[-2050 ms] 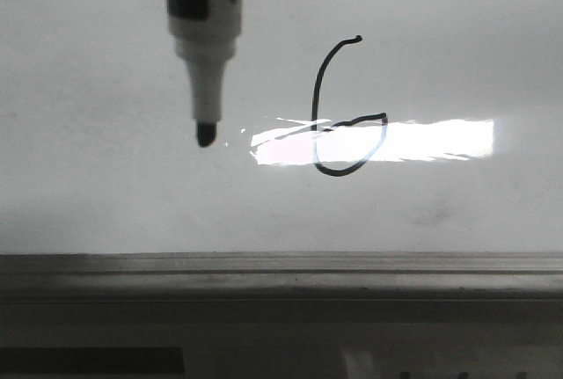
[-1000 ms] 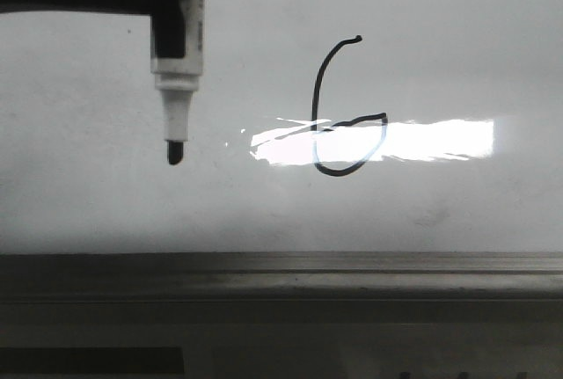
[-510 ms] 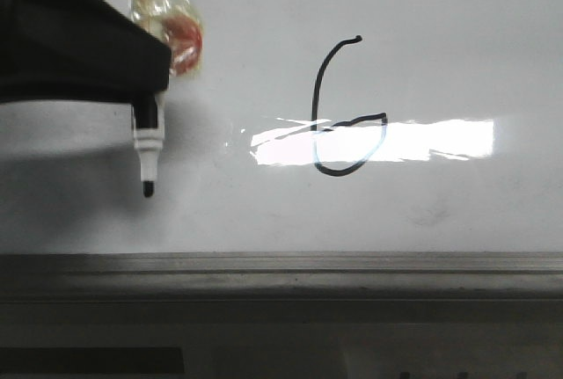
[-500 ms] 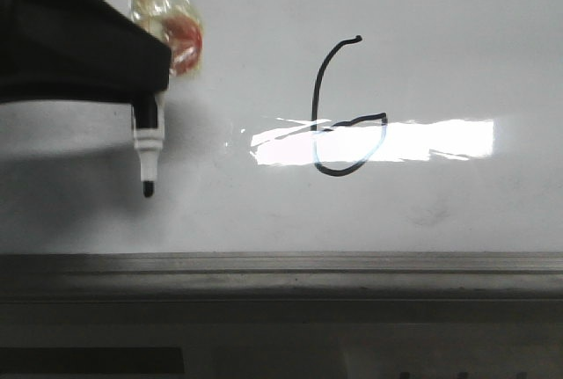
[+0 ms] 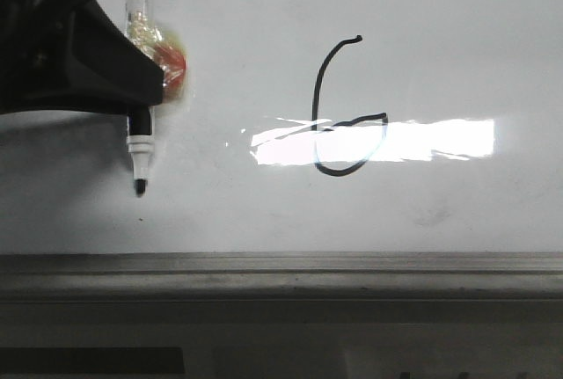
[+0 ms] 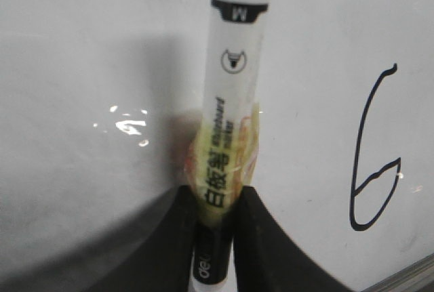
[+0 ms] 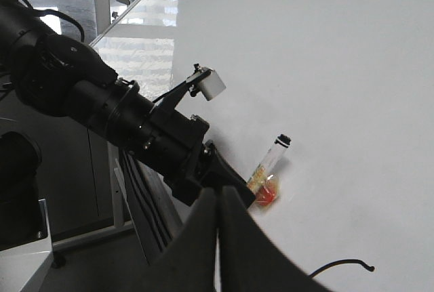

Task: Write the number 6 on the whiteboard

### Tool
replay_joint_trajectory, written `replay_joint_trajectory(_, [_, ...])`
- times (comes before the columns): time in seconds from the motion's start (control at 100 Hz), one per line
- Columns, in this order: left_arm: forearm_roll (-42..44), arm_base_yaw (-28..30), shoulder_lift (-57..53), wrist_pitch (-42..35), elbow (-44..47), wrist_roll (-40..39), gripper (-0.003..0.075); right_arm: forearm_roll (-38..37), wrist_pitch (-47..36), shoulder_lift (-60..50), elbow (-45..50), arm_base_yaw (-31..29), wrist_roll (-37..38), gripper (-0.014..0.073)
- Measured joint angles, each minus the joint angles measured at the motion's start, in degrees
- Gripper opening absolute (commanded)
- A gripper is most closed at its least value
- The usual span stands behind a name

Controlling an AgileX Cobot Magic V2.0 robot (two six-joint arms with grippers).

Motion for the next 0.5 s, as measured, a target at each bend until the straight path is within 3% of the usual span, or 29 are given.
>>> replay_joint_trajectory(0.19, [-1.85, -5.39, 4.93, -4.51, -3.04, 0.00, -0.0020, 0.00, 0.13, 0.00, 0.00, 0.00, 0.00, -0.0064])
replay_joint_trajectory(0.5, [-2.43, -6.56, 9.42, -6.60, -6.87, 0.08, -0.0020, 0.00, 1.42, 0.00, 0.00, 0.00, 0.00, -0.0064])
